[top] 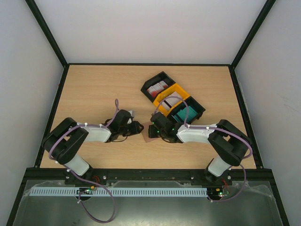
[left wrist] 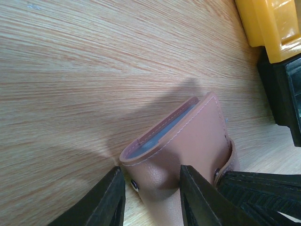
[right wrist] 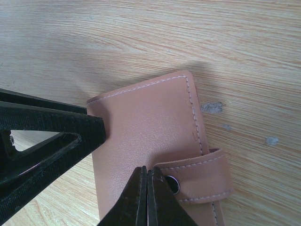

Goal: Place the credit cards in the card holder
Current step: Close the card holder at the center of the board.

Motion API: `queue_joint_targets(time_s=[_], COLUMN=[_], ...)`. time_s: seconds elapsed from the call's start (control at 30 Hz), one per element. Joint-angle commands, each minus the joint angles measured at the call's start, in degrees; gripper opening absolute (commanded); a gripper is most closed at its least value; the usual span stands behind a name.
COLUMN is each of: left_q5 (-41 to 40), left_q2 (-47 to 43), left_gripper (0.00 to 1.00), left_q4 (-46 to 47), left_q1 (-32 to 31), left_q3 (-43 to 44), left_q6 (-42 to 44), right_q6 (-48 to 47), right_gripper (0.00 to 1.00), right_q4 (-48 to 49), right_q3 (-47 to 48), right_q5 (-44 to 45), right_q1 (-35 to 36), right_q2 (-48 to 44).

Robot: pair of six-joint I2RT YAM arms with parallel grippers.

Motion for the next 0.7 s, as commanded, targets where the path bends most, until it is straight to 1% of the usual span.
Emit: queue_joint_targets(time_s=[0.0,0.1,0.17,0.27,0.3,0.47,0.6,0.67], left_q5=[-1.3,-1.3,-1.3,-1.3,-1.3,-1.0,-1.0,-1.0], left_q2=[1.9,1.7,1.5,1.3,1.2,1.0,0.8,0.6], left_gripper=[0.35,0.35,0.36,0.36,0.37,0.40,0.42,0.43], left_q4=[-4.6,-4.6,-4.6,-4.6,-4.6,-4.4,-4.1,-3.9], left_q1=[-0.3,-0.4,-0.3,-0.3,-0.4,-0.4,-0.5,-0.5], left_q3=[-0.5,-0.6,-0.7,-0.9,-1.0,-1.1,-1.4,-1.6], left_q6=[0.4,0.5,0.4,0.4,0.4,0.2,-0.2,-0.3], right_q6=[-0.9,-1.3,-1.4,-1.4,-1.6,-2.3,-3.0,-3.7], right_gripper=[0.02,0.03,0.09,0.22,0.24,0.29,0.33,0.35], right_q4=[0.7,1.4,1.3,0.4,-0.3,-4.2,-9.5,-12.8], right_q3=[1.2,1.4,1.4,1.2,1.2,2.0,4.9,7.5], right_q5=[0.6,-1.4,-1.4,-0.1,0.7,5.5,15.2,19.4], right_q1=[-0.2,-0.2,-0.2,-0.2,-0.2,0.7,4.3,5.5], right_q2=[0.1,-0.4,-1.1,-3.2,-3.8,-5.3,-3.7,-1.2])
